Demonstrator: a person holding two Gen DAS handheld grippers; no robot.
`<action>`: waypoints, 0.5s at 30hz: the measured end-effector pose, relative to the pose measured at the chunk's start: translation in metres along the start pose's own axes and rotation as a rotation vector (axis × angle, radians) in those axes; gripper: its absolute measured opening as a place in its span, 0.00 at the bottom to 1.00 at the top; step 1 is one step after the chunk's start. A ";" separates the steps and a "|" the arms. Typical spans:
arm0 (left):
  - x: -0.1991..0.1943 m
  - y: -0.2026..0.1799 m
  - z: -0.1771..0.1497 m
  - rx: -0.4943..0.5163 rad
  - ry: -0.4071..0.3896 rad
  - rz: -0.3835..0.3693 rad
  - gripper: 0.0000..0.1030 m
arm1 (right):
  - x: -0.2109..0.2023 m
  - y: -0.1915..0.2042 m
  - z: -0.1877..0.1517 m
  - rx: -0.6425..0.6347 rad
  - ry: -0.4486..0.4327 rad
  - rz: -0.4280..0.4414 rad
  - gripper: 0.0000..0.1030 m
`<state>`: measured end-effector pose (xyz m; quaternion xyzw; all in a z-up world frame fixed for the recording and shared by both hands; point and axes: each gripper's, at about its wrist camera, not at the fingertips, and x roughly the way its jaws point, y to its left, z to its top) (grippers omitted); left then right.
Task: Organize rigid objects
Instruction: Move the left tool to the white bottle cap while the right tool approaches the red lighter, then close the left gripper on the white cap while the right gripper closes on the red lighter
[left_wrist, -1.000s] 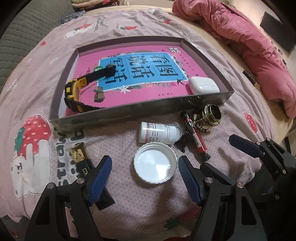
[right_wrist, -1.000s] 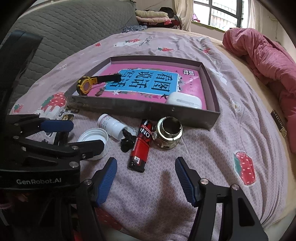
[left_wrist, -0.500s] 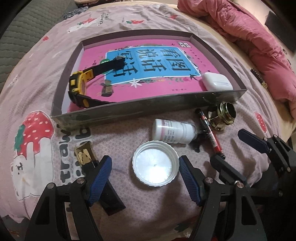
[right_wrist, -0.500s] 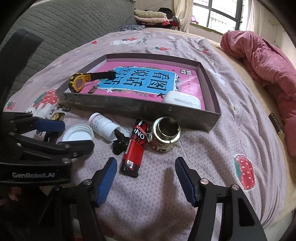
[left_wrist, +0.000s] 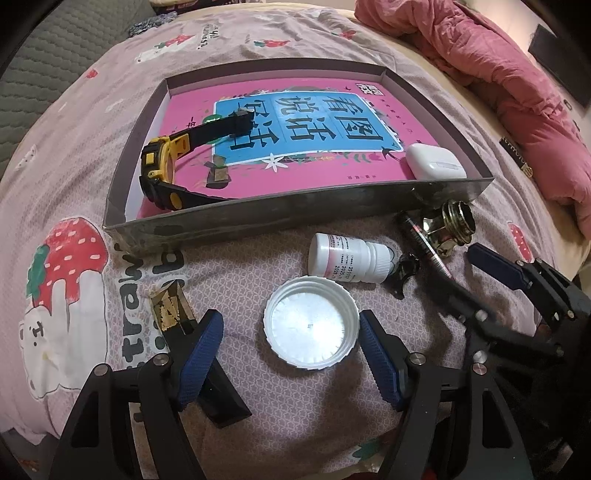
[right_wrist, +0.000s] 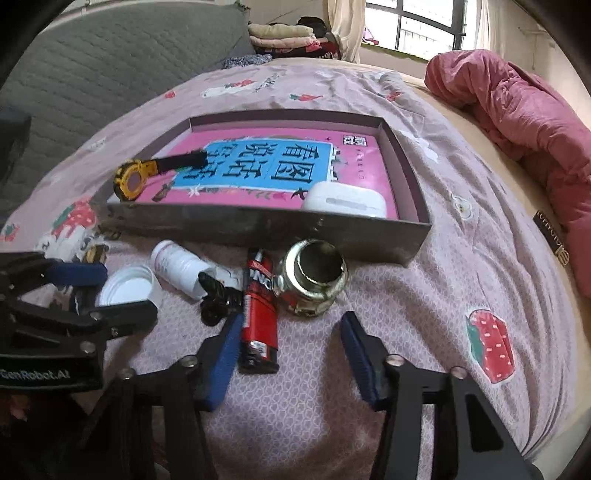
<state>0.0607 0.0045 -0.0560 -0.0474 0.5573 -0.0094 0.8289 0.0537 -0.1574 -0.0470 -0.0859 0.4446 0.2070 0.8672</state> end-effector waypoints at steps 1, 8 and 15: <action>0.000 0.000 0.000 0.002 0.000 0.001 0.74 | -0.001 0.001 0.000 -0.006 -0.006 0.006 0.39; 0.002 0.000 0.000 0.005 -0.002 0.004 0.74 | 0.004 0.008 0.000 -0.037 0.005 0.057 0.23; 0.004 0.000 0.000 0.000 -0.003 0.000 0.74 | 0.015 0.006 0.004 -0.019 0.023 0.095 0.17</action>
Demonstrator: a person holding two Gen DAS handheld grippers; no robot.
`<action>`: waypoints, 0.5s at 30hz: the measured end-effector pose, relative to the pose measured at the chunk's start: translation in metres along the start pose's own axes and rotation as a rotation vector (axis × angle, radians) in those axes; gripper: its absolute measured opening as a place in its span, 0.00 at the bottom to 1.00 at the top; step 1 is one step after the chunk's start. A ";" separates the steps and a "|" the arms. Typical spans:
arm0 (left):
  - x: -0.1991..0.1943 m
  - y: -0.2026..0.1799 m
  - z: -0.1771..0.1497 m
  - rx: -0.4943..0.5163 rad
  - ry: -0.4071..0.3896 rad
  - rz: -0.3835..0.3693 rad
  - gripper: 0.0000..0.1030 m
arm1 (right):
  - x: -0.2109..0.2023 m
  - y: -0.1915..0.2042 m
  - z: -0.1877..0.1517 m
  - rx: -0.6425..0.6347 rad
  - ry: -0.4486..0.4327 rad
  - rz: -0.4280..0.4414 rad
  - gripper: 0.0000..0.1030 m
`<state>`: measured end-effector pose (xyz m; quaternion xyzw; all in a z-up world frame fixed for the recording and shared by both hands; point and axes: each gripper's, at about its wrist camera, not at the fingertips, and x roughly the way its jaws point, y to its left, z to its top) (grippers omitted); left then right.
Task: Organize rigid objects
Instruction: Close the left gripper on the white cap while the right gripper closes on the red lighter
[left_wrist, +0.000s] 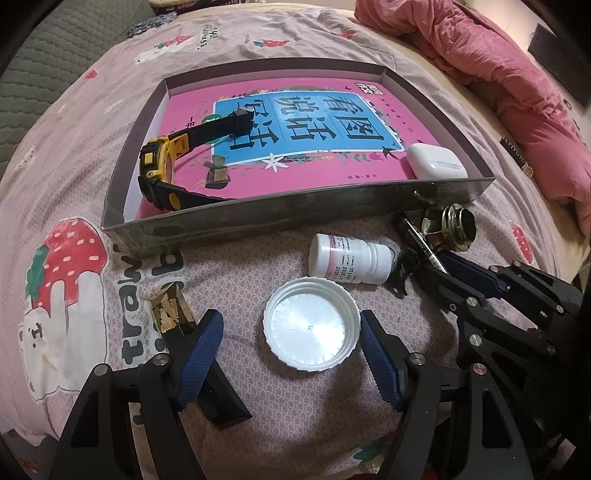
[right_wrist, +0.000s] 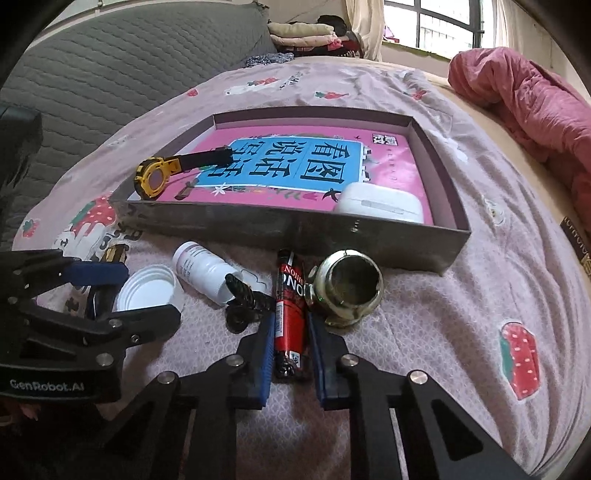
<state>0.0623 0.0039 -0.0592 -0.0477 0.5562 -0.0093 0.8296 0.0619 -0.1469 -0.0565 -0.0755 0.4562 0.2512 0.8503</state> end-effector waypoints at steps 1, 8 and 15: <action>0.000 0.000 0.000 0.001 0.000 0.001 0.74 | 0.002 0.000 0.001 0.001 0.006 0.003 0.17; 0.007 0.004 -0.001 -0.021 0.018 -0.015 0.74 | 0.009 0.000 0.003 -0.011 0.013 0.012 0.16; 0.010 0.004 -0.003 -0.017 0.009 -0.016 0.73 | 0.001 -0.009 0.000 0.033 0.001 0.062 0.15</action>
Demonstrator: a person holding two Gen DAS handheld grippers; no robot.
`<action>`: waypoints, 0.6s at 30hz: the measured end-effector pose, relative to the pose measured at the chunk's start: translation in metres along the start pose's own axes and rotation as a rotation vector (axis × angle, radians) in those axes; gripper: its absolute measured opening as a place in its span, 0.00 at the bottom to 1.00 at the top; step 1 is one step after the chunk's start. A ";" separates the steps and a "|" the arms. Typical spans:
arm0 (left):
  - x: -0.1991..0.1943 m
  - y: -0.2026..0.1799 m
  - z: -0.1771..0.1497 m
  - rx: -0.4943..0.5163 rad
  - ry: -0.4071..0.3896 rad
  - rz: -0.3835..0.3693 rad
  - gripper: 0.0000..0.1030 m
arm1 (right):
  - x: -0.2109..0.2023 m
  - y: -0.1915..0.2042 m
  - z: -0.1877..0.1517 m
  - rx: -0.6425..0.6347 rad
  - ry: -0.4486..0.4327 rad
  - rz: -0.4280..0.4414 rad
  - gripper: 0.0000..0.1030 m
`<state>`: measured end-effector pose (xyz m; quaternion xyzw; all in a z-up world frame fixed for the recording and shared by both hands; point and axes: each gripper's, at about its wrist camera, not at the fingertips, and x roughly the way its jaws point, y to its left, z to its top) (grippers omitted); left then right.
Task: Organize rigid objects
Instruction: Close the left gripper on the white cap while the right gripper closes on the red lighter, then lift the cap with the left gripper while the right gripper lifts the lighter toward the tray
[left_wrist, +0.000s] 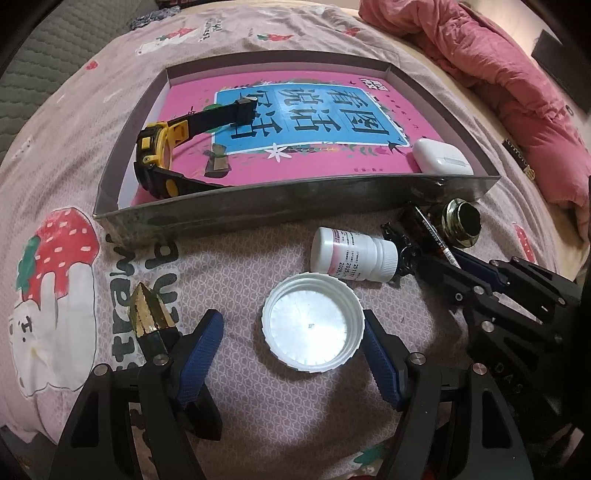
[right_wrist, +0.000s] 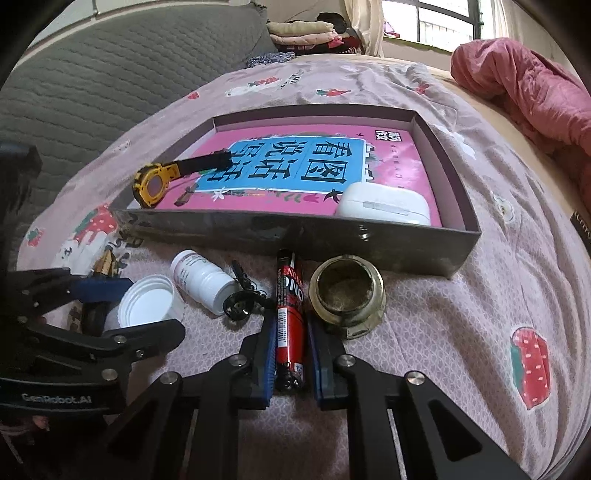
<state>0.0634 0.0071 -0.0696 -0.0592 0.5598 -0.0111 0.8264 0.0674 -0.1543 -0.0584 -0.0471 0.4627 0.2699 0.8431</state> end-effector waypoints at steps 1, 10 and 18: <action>0.000 0.000 0.000 -0.001 -0.002 0.000 0.73 | -0.002 -0.001 0.000 0.004 -0.001 0.006 0.15; -0.001 -0.001 -0.002 -0.003 -0.037 0.003 0.73 | -0.016 -0.006 -0.002 0.051 -0.016 0.063 0.15; -0.008 0.016 -0.001 -0.061 -0.069 -0.044 0.50 | -0.019 -0.006 -0.002 0.065 -0.020 0.071 0.15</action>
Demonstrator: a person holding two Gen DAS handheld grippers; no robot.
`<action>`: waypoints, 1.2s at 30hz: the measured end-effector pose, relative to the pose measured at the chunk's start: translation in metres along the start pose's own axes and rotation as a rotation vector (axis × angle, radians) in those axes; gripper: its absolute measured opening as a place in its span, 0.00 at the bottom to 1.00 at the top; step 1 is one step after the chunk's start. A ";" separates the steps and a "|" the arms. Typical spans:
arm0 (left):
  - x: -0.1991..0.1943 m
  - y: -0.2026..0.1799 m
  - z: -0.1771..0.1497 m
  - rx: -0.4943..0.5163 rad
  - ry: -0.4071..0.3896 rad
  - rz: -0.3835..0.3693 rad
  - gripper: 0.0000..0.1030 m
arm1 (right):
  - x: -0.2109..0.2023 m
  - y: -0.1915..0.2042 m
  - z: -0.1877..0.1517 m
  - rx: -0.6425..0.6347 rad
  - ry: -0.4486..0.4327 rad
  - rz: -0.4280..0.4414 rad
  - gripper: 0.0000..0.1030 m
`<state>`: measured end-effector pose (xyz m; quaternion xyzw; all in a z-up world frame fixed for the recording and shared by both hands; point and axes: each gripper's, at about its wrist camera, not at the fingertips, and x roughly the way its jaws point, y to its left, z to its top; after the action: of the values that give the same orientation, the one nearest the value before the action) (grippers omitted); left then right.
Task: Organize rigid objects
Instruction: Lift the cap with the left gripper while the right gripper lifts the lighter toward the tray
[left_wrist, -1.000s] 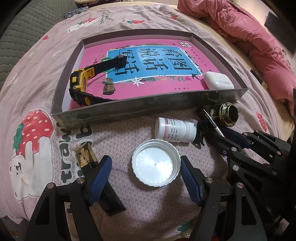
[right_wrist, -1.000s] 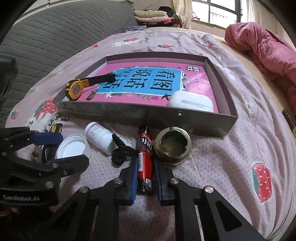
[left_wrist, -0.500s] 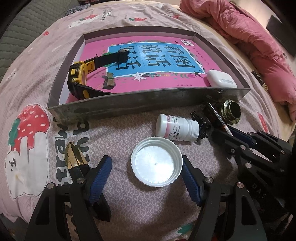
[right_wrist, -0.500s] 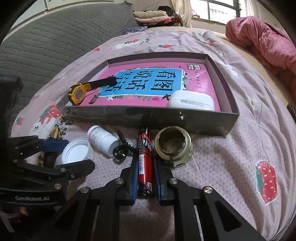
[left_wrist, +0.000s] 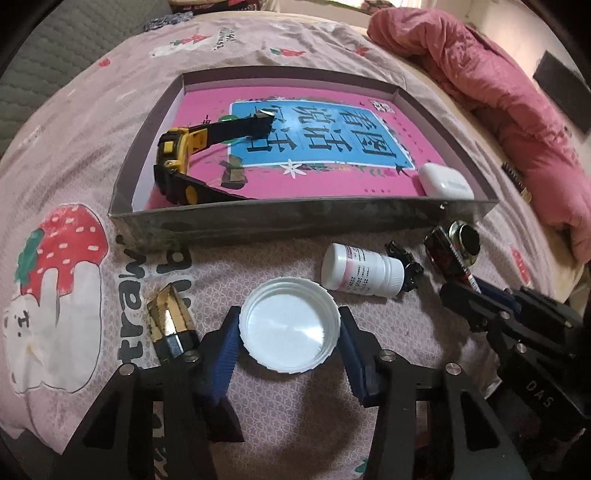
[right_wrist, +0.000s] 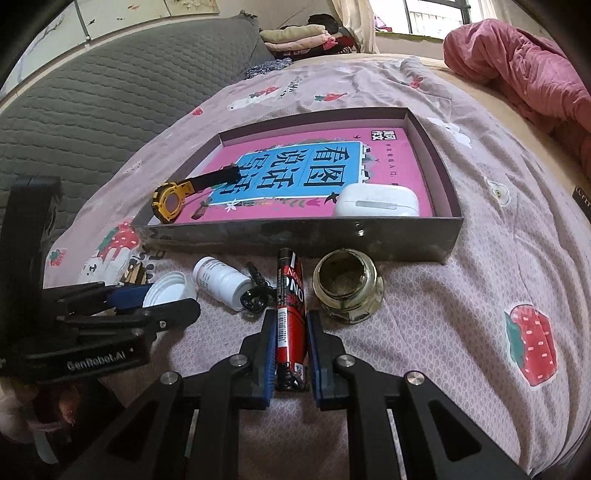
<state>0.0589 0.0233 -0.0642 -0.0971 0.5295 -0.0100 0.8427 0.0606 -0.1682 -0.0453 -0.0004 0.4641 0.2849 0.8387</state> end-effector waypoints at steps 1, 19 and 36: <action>-0.001 0.000 0.000 0.000 -0.001 -0.004 0.50 | 0.000 0.000 0.000 -0.001 -0.001 -0.002 0.15; -0.026 -0.004 -0.003 0.000 -0.045 -0.032 0.50 | -0.014 0.001 0.001 -0.004 -0.041 0.016 0.15; -0.047 -0.008 -0.002 0.012 -0.113 -0.022 0.50 | -0.026 0.007 0.006 -0.012 -0.080 0.033 0.15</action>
<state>0.0375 0.0204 -0.0213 -0.0982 0.4799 -0.0171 0.8717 0.0509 -0.1733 -0.0200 0.0134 0.4284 0.3013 0.8518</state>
